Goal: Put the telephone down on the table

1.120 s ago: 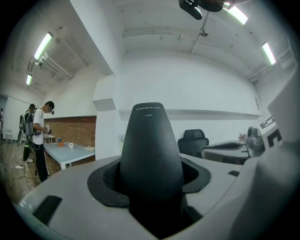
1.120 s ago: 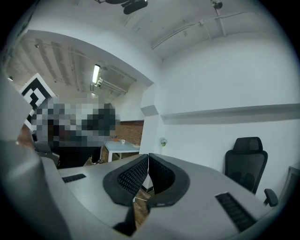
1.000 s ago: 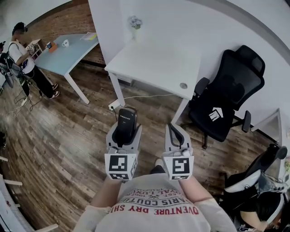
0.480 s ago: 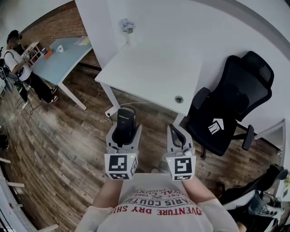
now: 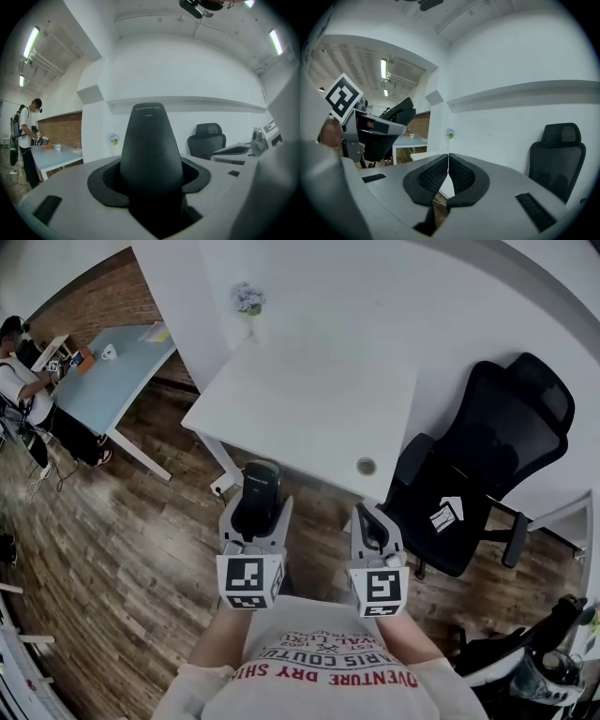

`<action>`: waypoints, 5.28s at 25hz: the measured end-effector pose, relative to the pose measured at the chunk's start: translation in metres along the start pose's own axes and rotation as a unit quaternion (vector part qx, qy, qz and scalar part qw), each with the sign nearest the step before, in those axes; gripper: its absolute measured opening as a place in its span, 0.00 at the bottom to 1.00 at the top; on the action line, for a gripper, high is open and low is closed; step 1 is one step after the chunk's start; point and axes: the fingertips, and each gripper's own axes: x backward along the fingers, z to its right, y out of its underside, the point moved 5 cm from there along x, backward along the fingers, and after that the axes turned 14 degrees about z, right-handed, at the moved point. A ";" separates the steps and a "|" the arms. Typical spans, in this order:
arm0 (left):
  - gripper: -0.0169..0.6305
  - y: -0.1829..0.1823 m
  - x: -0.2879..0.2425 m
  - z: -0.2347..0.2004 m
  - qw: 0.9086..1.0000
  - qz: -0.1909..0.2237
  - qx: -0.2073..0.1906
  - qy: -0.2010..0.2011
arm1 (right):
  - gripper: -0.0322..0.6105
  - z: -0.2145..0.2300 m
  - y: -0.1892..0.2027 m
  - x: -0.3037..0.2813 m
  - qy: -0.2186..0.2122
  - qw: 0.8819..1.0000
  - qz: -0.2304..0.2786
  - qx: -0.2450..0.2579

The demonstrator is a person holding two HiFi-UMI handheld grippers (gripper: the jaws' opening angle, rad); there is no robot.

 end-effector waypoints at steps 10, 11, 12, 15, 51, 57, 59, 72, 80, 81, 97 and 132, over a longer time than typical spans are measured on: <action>0.47 0.027 -0.138 -0.081 0.998 -0.008 0.015 0.068 | 0.09 0.023 0.020 -0.132 0.070 0.997 -0.018 0.010; 0.47 0.031 -0.153 -0.092 0.997 -0.011 0.018 0.076 | 0.09 0.024 0.024 -0.148 0.079 0.997 -0.021 0.011; 0.47 0.035 -0.168 -0.103 0.996 -0.014 0.020 0.083 | 0.09 0.025 0.028 -0.163 0.088 0.996 -0.024 0.011; 0.47 0.045 -0.211 -0.133 0.994 -0.023 0.031 0.105 | 0.09 0.025 0.036 -0.208 0.112 0.993 -0.037 0.009; 0.47 0.281 -0.457 -0.187 0.939 -0.298 0.068 0.155 | 0.09 0.099 0.203 -0.435 0.138 0.963 -0.190 -0.131; 0.47 0.318 -0.471 -0.175 0.917 -0.363 0.065 0.153 | 0.09 0.105 0.221 -0.438 0.128 0.957 -0.210 -0.152; 0.47 0.326 -0.473 -0.174 0.912 -0.377 0.061 0.150 | 0.09 0.108 0.226 -0.439 0.126 0.955 -0.215 -0.160; 0.47 0.359 -0.475 -0.167 0.878 -0.457 0.037 0.140 | 0.09 0.116 0.245 -0.443 0.124 0.948 -0.234 -0.179; 0.50 0.360 -0.474 -0.165 0.871 -0.463 0.047 0.158 | 0.09 0.114 0.246 -0.445 0.126 0.947 -0.235 -0.178; 0.55 0.359 -0.474 -0.164 0.872 -0.459 0.055 0.160 | 0.09 0.114 0.245 -0.445 0.127 0.947 -0.234 -0.178; 0.27 0.275 -0.464 -0.199 0.949 -0.298 0.059 0.085 | 0.09 0.095 0.206 -0.436 0.138 0.957 -0.198 -0.159; 0.06 0.064 -0.341 -0.210 0.972 0.090 0.060 0.207 | 0.09 -0.001 0.064 -0.391 0.138 0.990 0.001 0.009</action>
